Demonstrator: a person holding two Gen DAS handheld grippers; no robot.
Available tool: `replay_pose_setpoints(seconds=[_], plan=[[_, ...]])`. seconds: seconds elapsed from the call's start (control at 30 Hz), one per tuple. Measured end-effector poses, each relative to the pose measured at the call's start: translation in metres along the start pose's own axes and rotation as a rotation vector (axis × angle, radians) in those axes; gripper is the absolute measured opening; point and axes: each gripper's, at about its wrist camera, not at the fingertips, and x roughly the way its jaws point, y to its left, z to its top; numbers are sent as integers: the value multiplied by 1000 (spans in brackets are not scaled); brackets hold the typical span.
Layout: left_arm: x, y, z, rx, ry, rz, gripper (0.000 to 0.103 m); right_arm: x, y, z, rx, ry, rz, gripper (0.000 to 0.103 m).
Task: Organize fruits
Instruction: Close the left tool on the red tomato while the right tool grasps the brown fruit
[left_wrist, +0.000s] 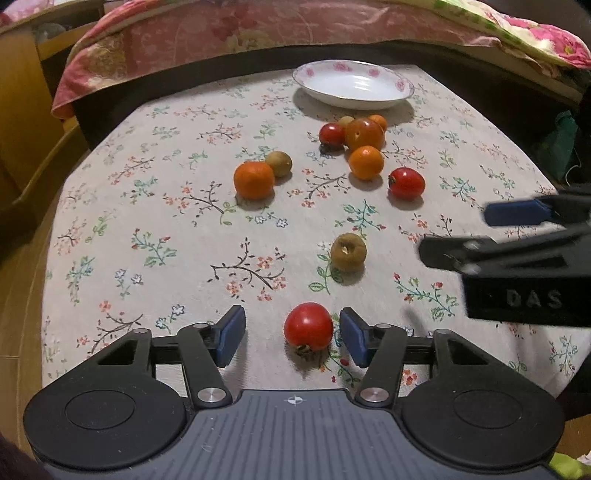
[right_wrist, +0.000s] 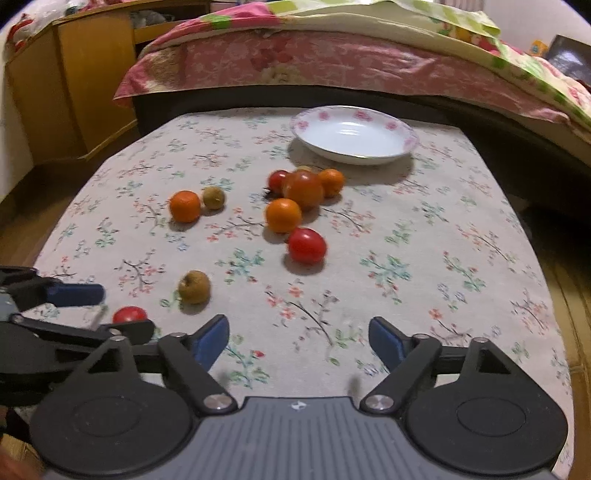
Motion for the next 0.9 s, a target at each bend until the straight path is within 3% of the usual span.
replay_pose_setpoints(seconds=[0.07, 0.2, 0.33, 0.57, 0.77, 0.9], plan=[[2, 0, -1, 4, 6, -1, 60, 3, 4, 5, -14, -6, 32, 68], [4, -1, -2, 13, 11, -18, 56, 14, 16, 14, -72, -5, 91, 64], [5, -3, -2, 32, 2, -34, 55, 26, 26, 19, -109, 20, 169, 50], [8, -8, -2, 63, -13, -43, 55, 48, 35, 26, -132, 49, 259, 39], [8, -8, -3, 73, -18, -44, 56, 59, 36, 25, -147, 67, 278, 28], [6, -8, -4, 69, -12, -47, 56, 58, 37, 24, -162, 65, 276, 28]])
